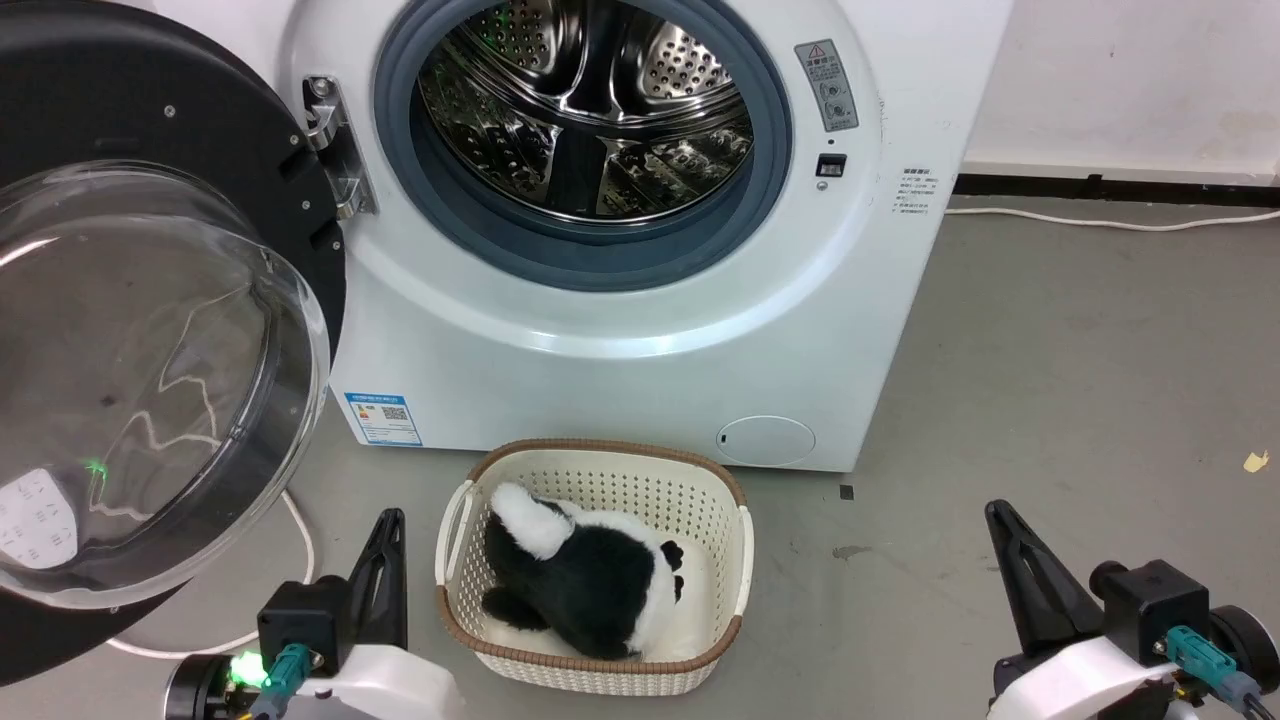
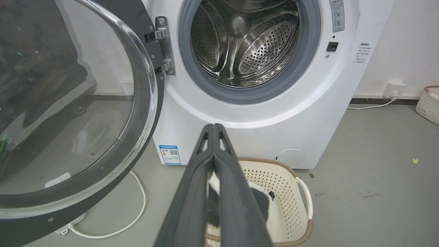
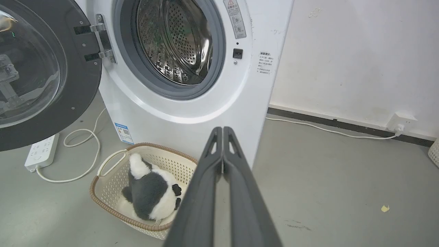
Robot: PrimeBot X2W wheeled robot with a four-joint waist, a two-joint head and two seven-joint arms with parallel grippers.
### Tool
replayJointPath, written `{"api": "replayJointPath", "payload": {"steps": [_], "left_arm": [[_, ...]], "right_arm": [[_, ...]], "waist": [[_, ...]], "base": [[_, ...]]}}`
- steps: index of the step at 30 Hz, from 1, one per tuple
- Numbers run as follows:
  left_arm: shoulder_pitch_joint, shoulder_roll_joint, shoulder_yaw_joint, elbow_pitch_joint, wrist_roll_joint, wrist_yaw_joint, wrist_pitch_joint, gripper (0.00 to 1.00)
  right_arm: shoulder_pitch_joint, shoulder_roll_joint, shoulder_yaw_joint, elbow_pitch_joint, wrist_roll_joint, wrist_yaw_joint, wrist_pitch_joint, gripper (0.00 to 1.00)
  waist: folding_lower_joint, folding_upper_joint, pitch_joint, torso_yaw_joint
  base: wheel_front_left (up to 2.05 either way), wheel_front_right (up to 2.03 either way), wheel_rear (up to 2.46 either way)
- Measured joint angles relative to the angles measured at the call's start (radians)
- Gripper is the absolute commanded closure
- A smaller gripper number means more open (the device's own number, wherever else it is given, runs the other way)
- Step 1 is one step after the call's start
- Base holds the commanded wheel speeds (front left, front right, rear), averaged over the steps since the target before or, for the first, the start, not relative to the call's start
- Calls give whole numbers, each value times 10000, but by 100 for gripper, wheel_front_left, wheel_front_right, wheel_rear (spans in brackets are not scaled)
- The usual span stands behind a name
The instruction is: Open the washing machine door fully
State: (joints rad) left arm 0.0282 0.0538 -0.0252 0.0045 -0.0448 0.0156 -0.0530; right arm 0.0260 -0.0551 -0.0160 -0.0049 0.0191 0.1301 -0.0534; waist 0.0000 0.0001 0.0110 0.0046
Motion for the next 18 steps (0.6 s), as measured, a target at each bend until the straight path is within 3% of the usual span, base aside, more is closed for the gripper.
{"api": "replayJointPath", "payload": {"steps": [18], "left_arm": [[-85, -17, 130, -8, 257, -96, 355, 100]], "right_arm": [[-135, 0, 100, 19, -46, 0, 349, 100]], "waist": [[0, 0, -78, -33]], "base": [[0, 0, 0]]}}
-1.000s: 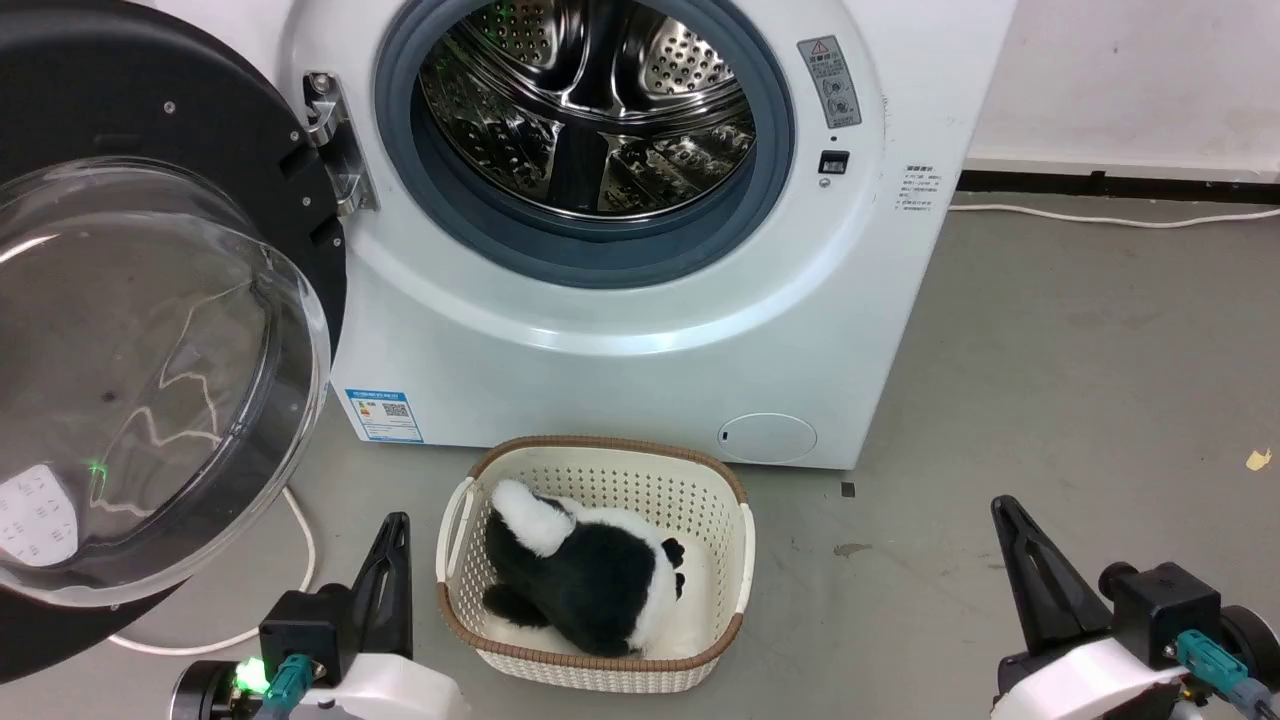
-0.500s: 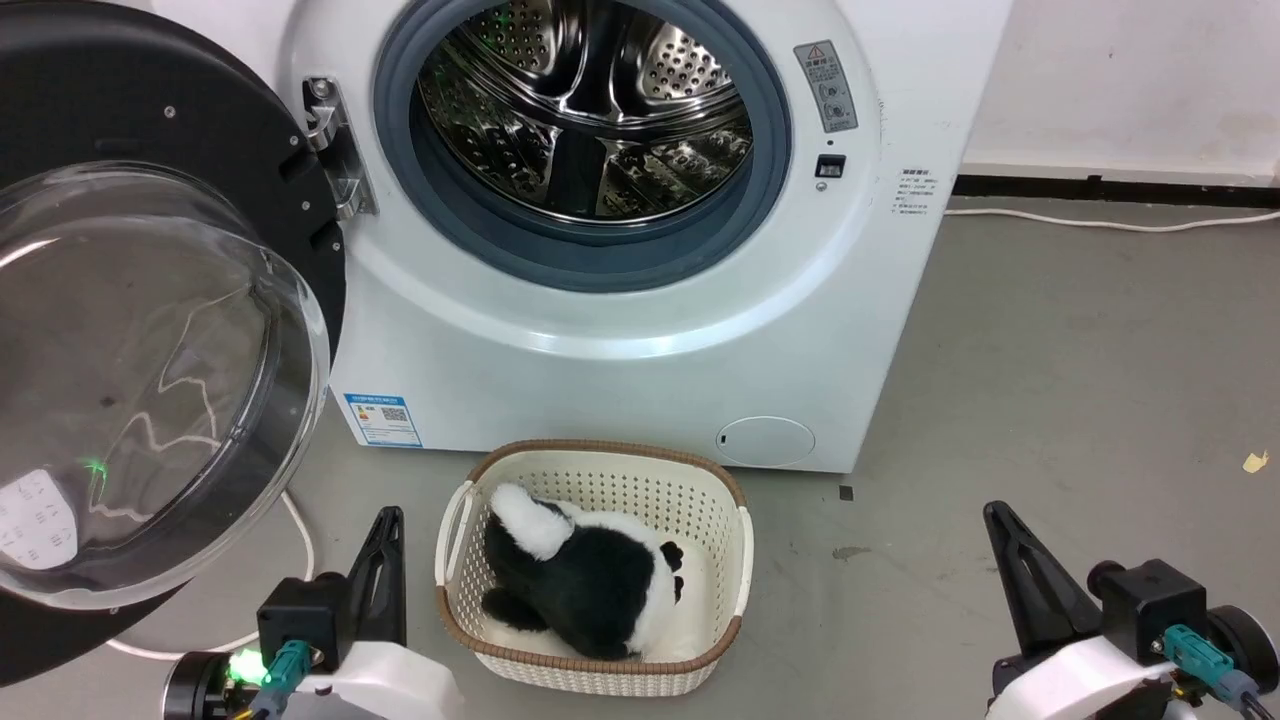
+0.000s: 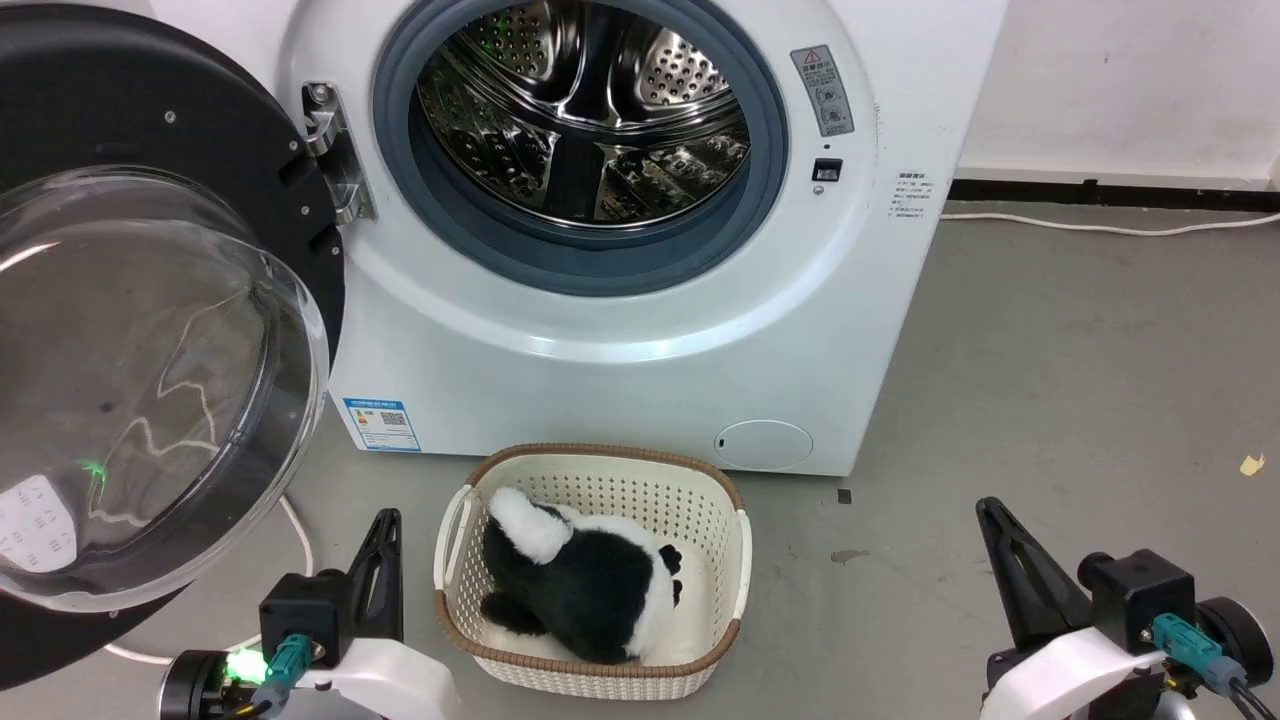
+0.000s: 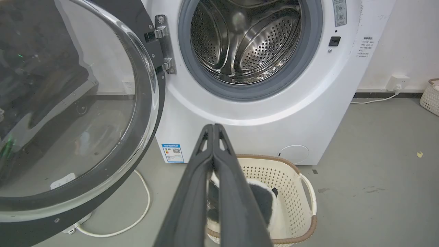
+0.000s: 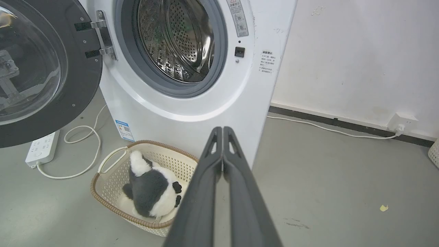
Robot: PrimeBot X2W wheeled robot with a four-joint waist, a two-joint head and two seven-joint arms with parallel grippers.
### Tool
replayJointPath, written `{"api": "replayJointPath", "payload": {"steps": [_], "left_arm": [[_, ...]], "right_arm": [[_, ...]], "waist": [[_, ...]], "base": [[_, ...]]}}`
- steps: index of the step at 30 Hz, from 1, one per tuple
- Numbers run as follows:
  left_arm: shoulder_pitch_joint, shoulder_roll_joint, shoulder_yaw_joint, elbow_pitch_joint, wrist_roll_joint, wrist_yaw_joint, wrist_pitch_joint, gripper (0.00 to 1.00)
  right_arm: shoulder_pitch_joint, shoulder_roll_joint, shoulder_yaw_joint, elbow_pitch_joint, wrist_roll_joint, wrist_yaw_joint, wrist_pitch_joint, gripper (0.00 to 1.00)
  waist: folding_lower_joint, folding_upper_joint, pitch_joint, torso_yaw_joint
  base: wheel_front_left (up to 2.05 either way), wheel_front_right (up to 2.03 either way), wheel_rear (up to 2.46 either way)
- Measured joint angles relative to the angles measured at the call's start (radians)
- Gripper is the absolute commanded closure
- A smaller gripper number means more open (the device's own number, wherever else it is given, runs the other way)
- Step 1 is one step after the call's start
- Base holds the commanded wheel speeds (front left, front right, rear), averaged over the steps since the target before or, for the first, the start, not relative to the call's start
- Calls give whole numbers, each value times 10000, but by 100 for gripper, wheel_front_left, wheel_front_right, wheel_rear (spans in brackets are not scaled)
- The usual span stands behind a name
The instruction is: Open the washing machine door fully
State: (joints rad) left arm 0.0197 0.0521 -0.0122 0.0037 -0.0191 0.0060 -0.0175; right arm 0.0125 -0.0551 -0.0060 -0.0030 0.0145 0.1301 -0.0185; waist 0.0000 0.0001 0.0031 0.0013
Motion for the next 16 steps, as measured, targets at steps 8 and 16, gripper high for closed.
{"api": "replayJointPath", "payload": {"steps": [8, 16], "left_arm": [[-17, -13, 84, -2, 104, -6, 173, 100], [-38, -19, 121, -2, 104, -17, 173, 100]], "right_arm": [[-5, 0, 52, 4, -67, 0, 171, 100], [-6, 2, 65, 4, -69, 0, 178, 100]], "waist": [[0, 0, -32, -13], [0, 0, -32, -13]], "base": [[0, 0, 0], [0, 0, 0]]}}
